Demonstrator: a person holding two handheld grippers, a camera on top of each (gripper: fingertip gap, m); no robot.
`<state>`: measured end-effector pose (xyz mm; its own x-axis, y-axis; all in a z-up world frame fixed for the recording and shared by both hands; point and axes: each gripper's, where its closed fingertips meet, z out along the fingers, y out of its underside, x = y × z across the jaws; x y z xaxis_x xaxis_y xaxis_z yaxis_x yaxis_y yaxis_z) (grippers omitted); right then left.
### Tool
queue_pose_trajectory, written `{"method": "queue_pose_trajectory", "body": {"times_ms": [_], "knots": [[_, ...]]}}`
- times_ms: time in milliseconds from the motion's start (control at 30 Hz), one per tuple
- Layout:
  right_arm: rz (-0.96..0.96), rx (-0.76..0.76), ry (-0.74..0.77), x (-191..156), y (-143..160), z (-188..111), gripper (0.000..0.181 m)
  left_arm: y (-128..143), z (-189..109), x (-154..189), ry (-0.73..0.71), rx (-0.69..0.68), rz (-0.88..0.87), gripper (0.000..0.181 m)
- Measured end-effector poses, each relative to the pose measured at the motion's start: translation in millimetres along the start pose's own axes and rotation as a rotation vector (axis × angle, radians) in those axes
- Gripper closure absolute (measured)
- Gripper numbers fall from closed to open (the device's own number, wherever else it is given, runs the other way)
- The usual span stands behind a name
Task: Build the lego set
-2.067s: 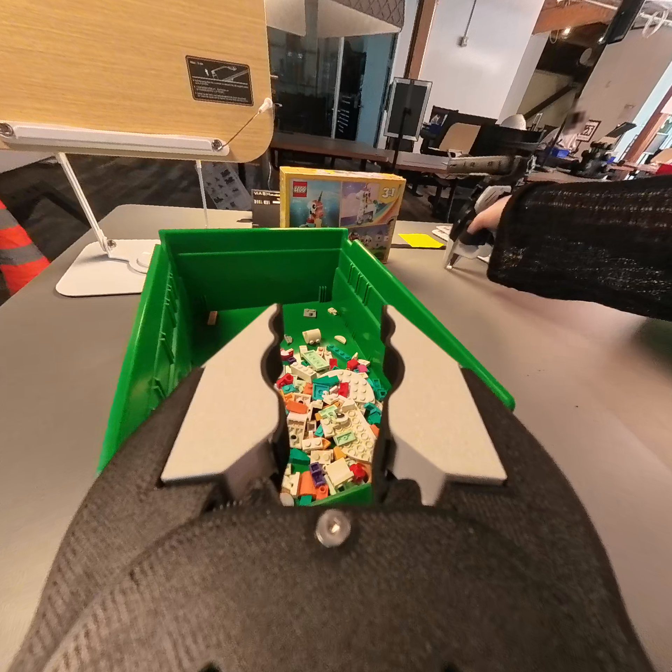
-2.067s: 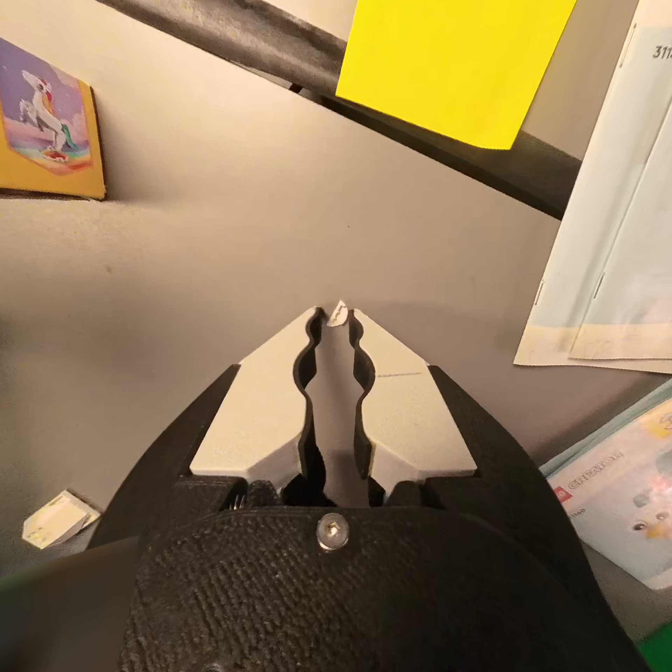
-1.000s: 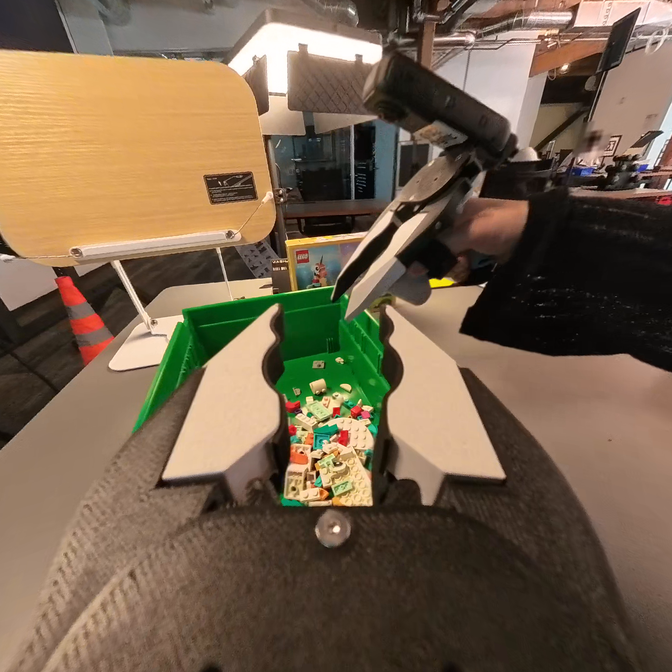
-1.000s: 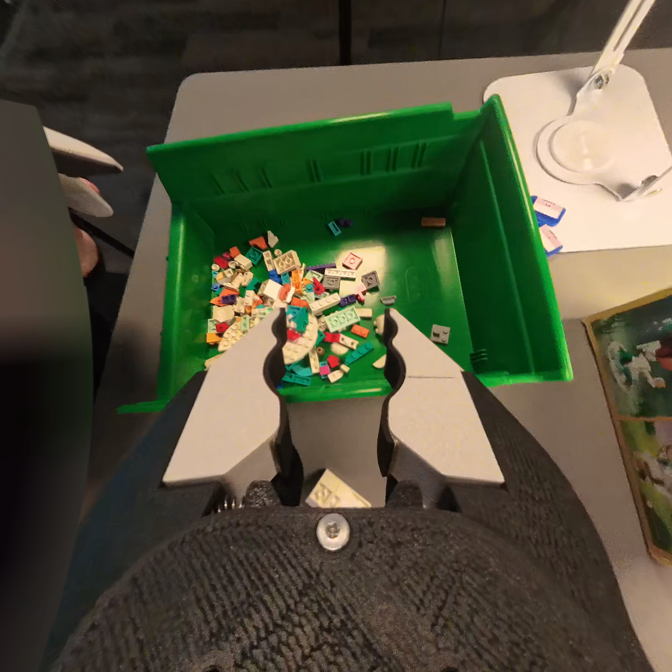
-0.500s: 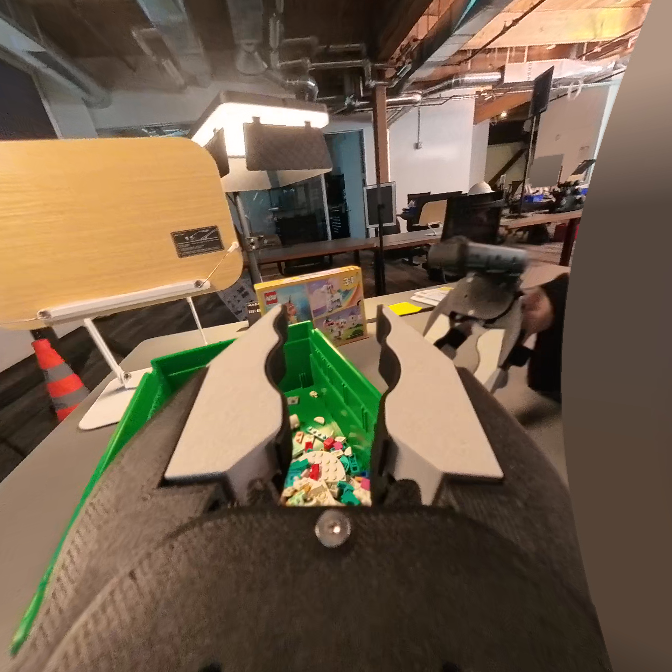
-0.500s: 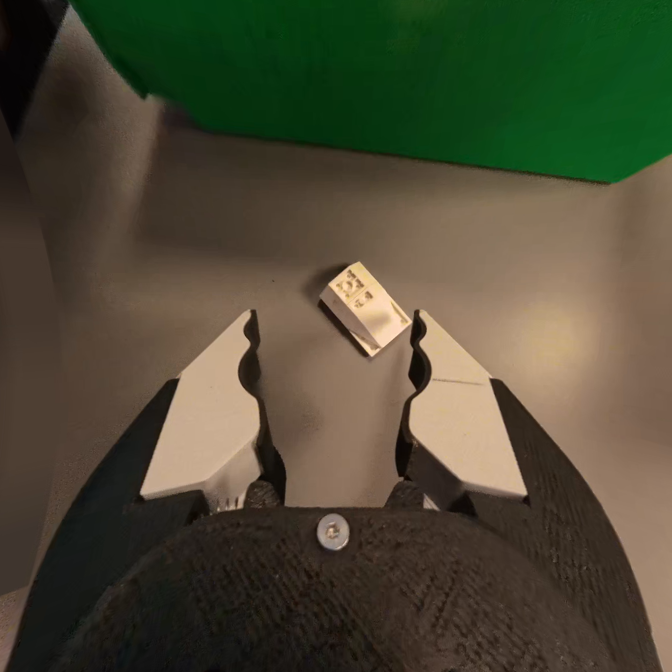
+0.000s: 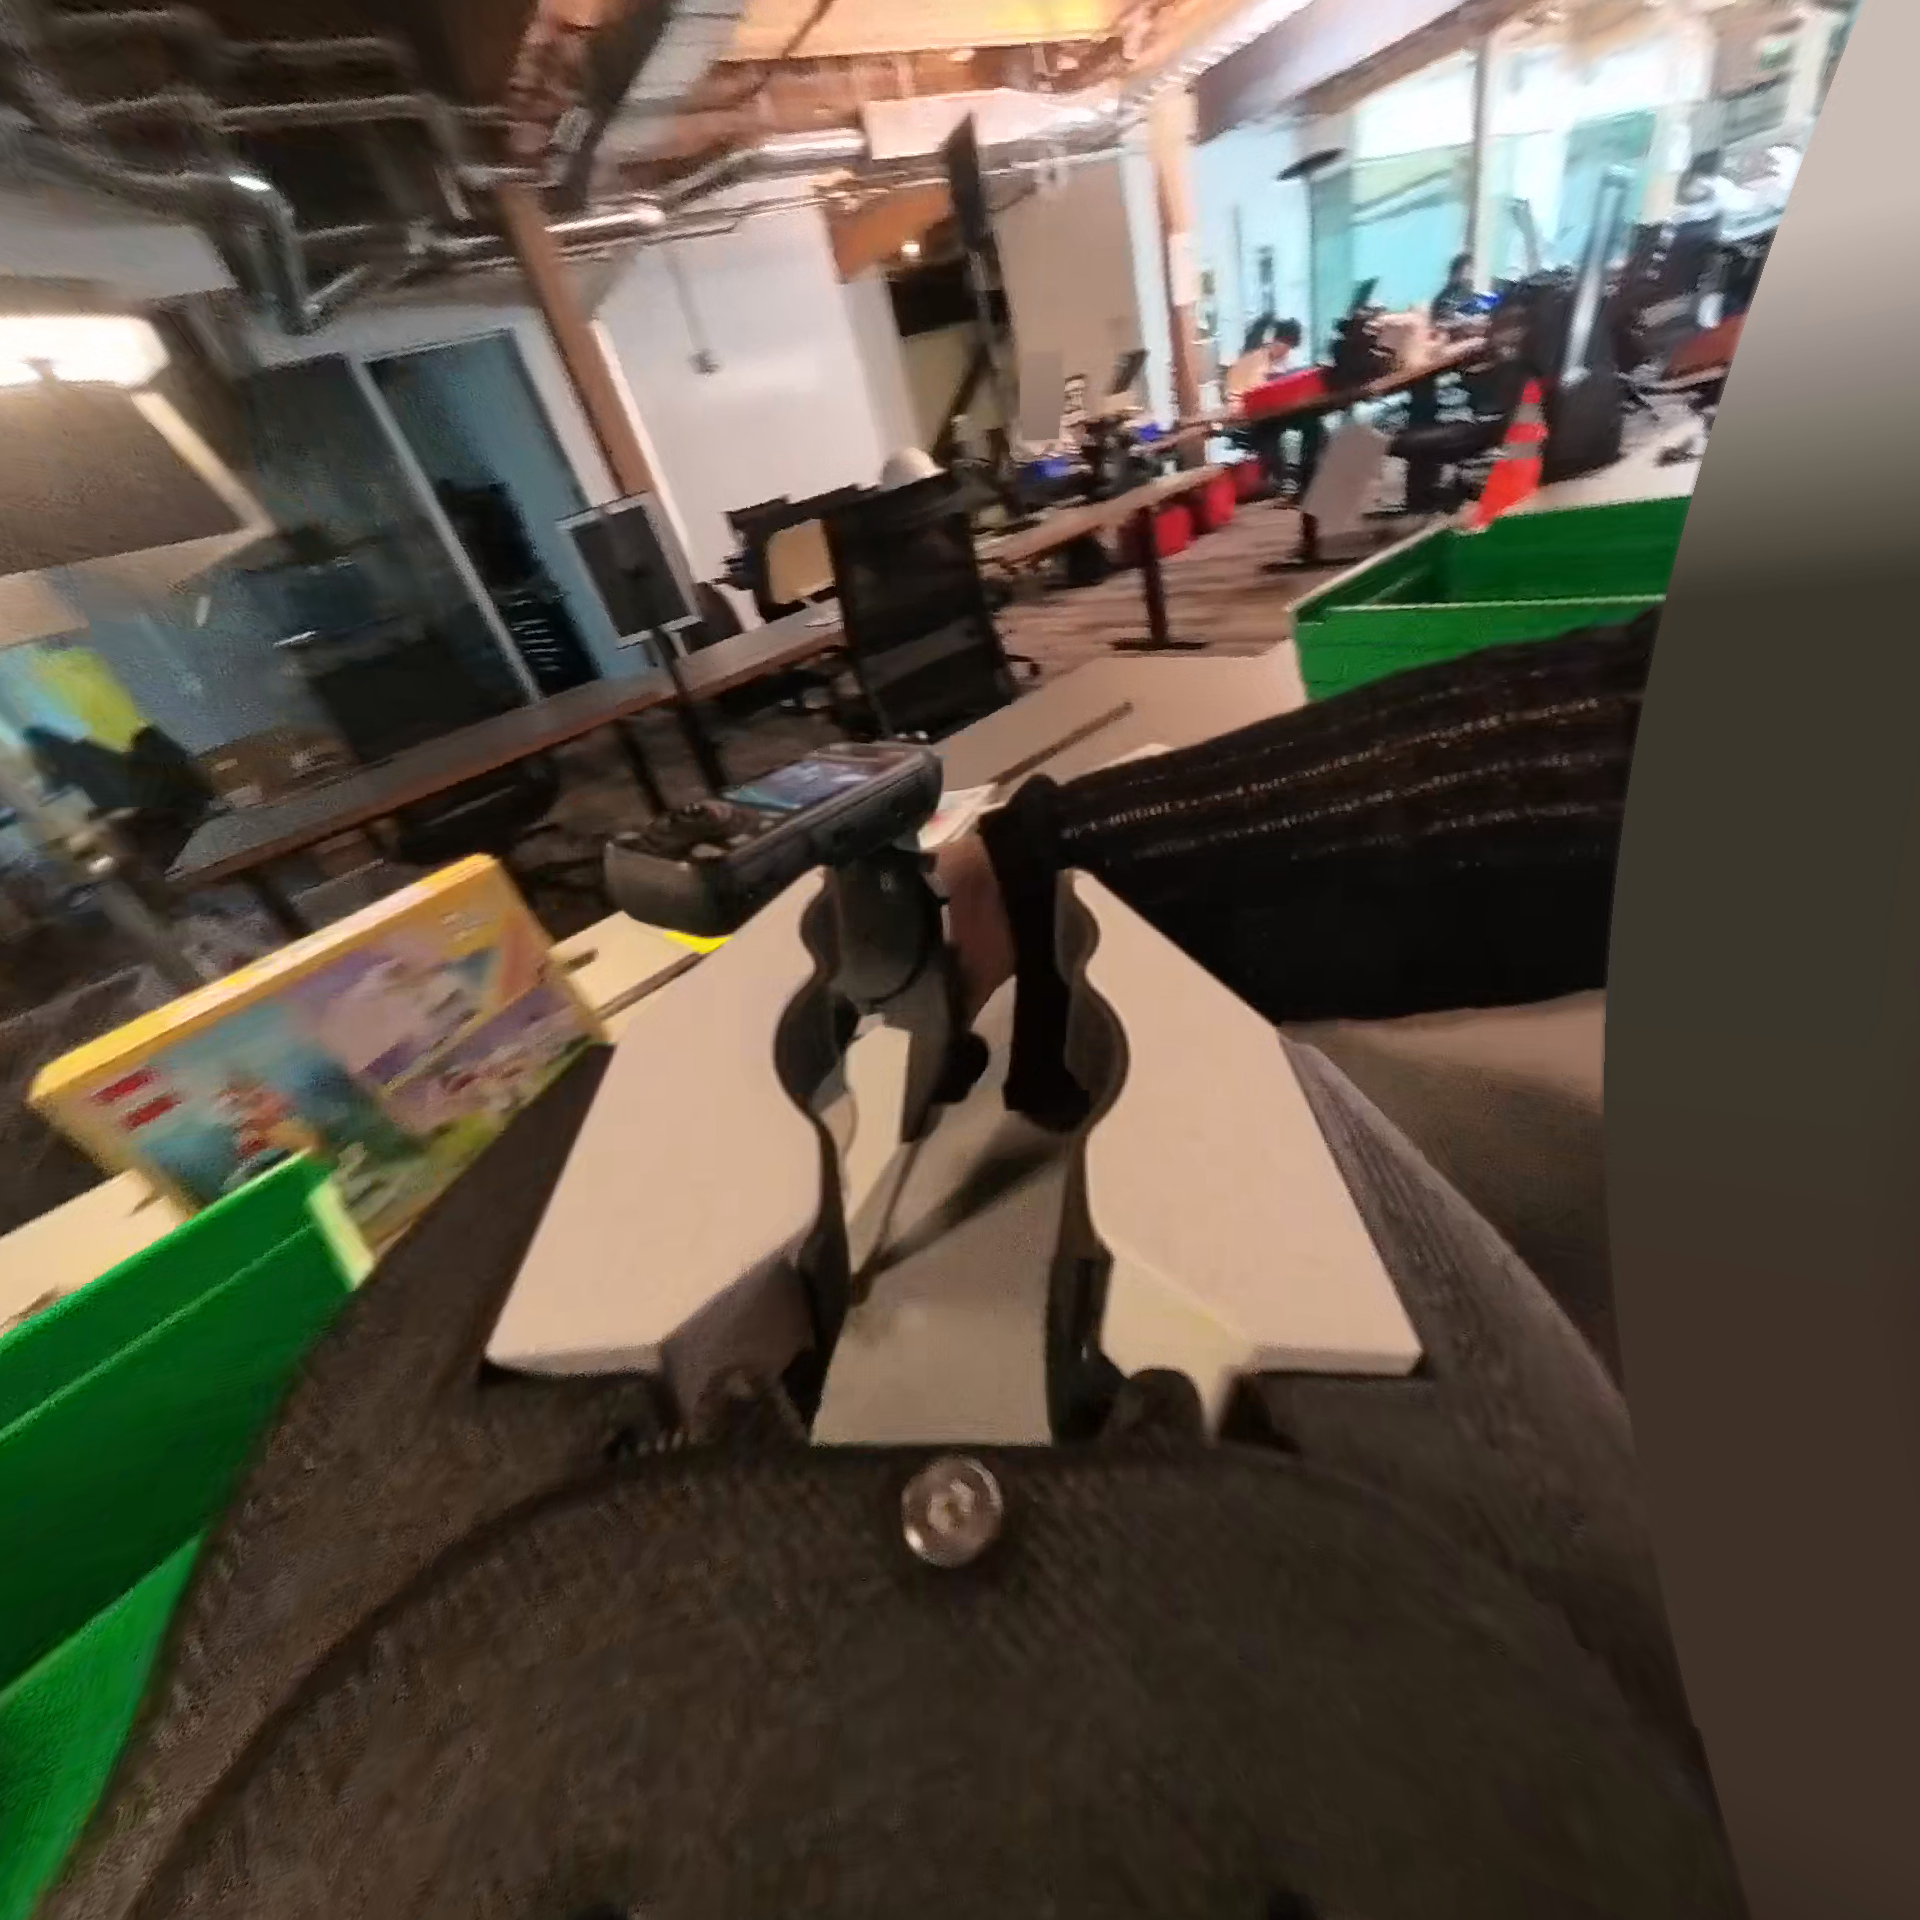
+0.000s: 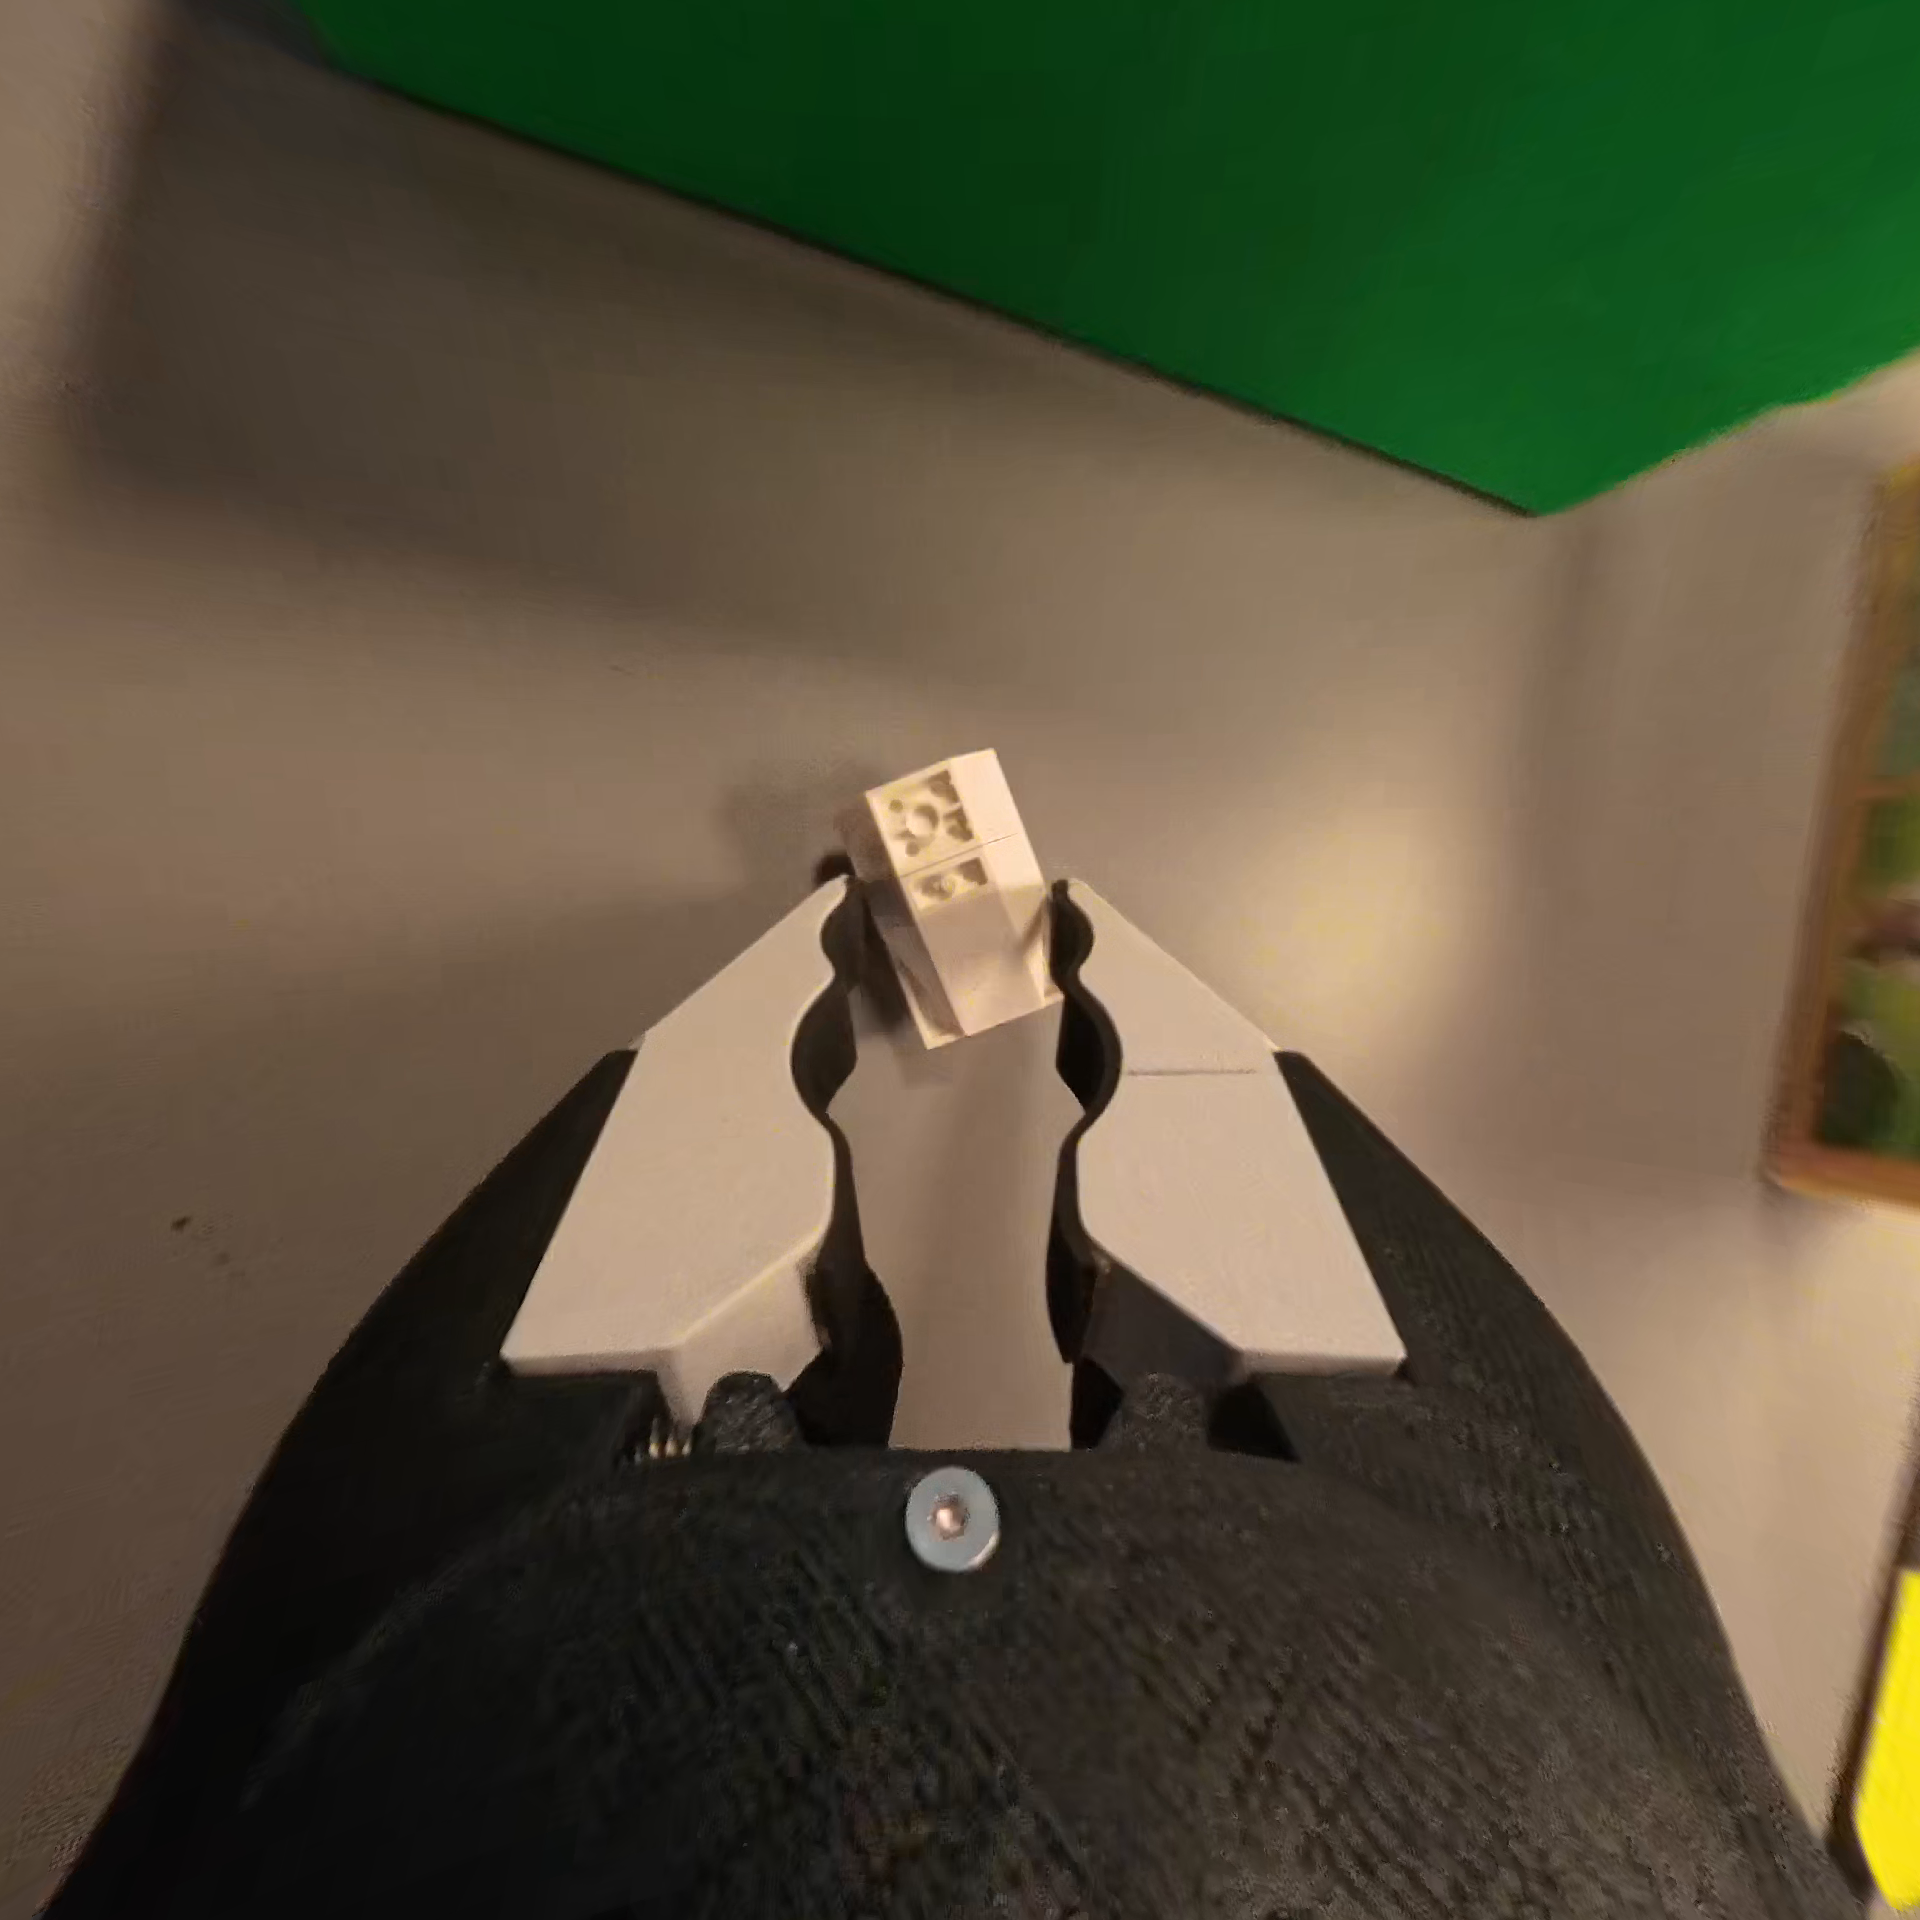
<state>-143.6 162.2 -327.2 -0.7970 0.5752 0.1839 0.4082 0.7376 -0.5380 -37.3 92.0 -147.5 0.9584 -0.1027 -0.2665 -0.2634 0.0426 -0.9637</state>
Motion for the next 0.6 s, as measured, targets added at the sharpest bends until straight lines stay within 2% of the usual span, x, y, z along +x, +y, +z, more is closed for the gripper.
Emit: {"method": "queue_pose_trajectory", "body": {"times_ms": [33,100,167,233,333,400,500,600], "knots": [[0.012,0.059,0.094,7.7,1.8,-9.0,0.147,-0.1,14.8,10.1,0.03,0.008,0.004,0.144],[0.059,0.171,0.331,28.4,12.2,-34.1,0.147,-11.1,43.4,32.0,0.118,0.081,-0.043,0.145],[0.097,0.246,0.606,47.4,34.8,-68.1,0.147,-28.8,71.7,38.7,0.147,0.186,-0.108,0.146],[0.14,0.289,0.861,56.7,62.9,-106.1,0.147,-38.3,102.2,31.7,0.1,0.261,-0.114,0.144],[0.229,0.295,1.13,54.7,105.2,-152.7,0.147,-38.2,140.5,9.6,-0.003,0.364,-0.083,0.142],[0.288,0.285,1.245,47.6,132.6,-172.2,0.148,-26.6,160.4,-10.0,-0.068,0.406,-0.076,0.142],[0.336,0.267,1.408,42.6,156.9,-206.0,0.147,9.6,190.7,-46.8,-0.164,0.361,-0.098,0.141],[0.442,0.297,1.499,44.8,177.5,-227.2,0.147,51.3,216.1,-79.7,-0.197,0.312,-0.276,0.141]]}}
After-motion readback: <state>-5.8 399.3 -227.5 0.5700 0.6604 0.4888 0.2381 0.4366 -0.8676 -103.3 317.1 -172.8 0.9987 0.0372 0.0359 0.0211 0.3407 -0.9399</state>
